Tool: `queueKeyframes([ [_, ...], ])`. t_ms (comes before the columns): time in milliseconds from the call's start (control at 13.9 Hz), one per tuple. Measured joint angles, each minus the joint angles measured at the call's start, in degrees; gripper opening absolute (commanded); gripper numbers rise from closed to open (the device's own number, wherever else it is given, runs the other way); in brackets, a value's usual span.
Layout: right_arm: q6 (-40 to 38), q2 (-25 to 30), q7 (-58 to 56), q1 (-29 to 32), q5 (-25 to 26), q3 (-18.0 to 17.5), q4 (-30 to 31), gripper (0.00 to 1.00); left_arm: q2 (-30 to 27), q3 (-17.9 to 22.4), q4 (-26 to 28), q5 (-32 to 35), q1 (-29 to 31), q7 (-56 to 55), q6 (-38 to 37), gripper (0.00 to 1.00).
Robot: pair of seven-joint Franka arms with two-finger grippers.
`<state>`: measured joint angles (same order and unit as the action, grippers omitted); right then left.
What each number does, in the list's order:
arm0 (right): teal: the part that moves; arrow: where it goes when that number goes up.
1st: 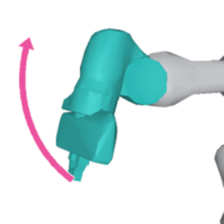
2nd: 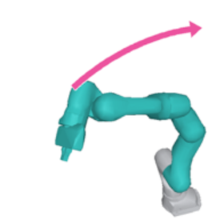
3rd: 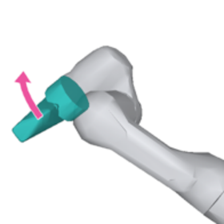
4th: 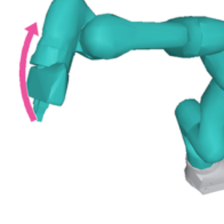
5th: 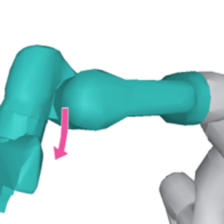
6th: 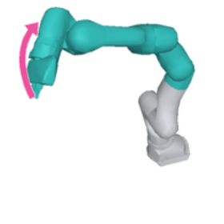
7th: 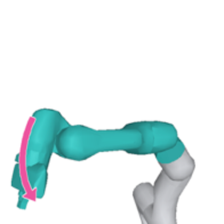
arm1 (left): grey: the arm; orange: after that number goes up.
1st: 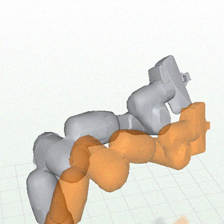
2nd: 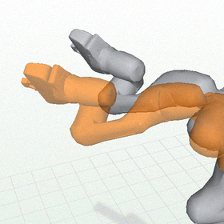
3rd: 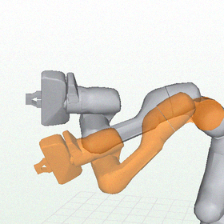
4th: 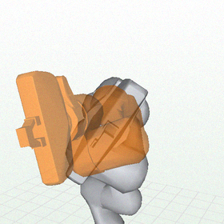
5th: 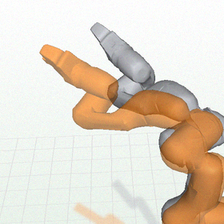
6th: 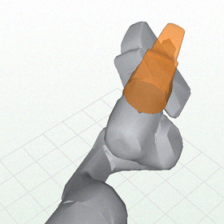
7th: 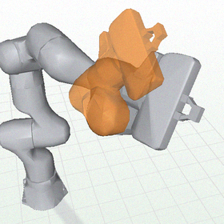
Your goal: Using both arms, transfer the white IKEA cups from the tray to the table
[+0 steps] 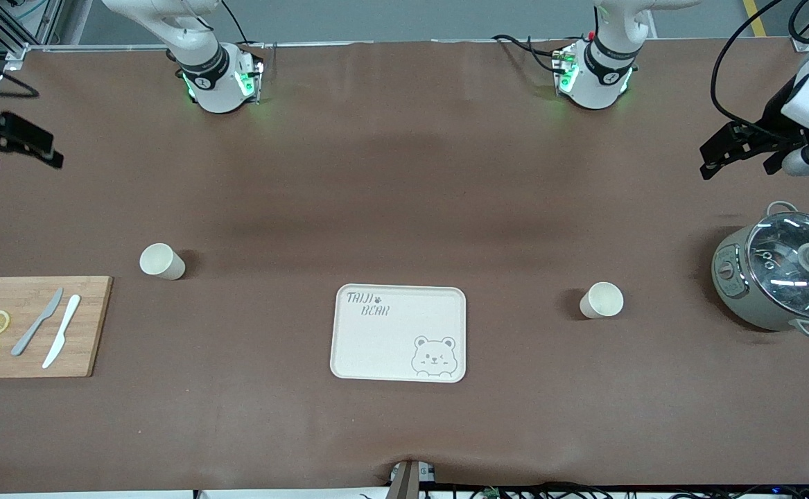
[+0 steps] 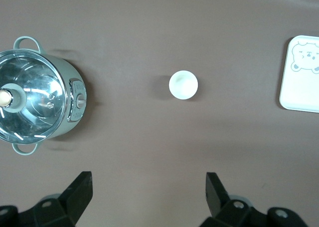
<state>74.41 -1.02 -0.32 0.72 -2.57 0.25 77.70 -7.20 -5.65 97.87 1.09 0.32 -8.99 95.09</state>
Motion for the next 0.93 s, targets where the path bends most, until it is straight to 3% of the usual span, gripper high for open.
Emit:
queueKeyframes([
  [431,2.28,2.41,-8.85,0.93,1.67,0.38,4.52,1.0,0.05,-0.02,-0.8,0.0,-0.03,0.01,0.09,1.0],
  [647,1.9,2.42,-10.16,0.09,5.06,-0.62,4.6,1.0,0.2,-0.05,-0.82,0.0,-0.05,0.01,0.08,1.0],
  [935,1.68,2.42,-10.16,-0.08,5.44,-0.5,4.6,1.0,0.78,-0.05,-0.82,0.0,-0.05,0.01,-0.02,1.0],
])
